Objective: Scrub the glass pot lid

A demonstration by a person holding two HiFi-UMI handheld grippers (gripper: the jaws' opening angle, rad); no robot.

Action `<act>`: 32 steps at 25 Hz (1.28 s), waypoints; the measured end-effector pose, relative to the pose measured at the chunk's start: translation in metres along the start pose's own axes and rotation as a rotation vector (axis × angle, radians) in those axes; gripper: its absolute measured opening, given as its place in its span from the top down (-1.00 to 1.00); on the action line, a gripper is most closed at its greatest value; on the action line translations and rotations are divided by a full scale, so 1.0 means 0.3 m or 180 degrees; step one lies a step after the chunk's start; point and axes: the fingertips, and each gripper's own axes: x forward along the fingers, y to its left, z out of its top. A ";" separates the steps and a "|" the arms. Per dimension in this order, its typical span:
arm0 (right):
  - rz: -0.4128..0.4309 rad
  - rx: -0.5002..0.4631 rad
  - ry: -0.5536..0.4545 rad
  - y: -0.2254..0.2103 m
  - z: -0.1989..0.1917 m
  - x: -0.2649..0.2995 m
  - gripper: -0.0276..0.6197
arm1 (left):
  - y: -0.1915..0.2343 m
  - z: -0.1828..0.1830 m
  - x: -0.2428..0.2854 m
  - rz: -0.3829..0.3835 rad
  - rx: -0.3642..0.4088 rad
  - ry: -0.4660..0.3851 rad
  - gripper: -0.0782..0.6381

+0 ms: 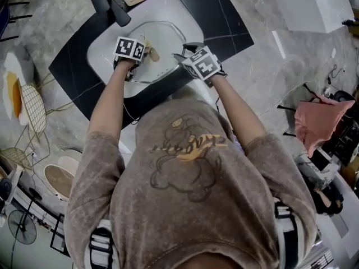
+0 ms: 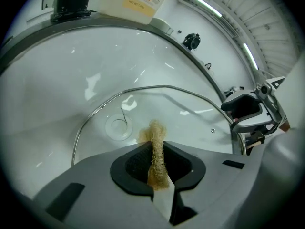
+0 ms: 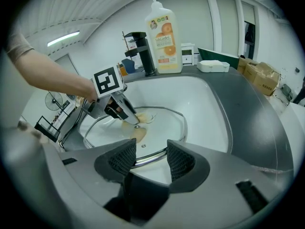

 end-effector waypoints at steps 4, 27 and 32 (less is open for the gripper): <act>-0.0027 0.0096 -0.0044 -0.007 -0.007 0.025 0.28 | -0.042 -0.012 -0.005 -0.0025 -0.0034 0.0086 0.60; -0.0153 -0.0170 -0.0317 0.005 0.002 -0.018 0.43 | -0.478 -0.094 -0.129 -0.1317 0.0337 0.0493 0.60; -0.0239 -0.0024 -0.0673 -0.059 0.051 -0.165 0.49 | -0.511 -0.022 -0.242 -0.1323 0.0478 0.0064 0.60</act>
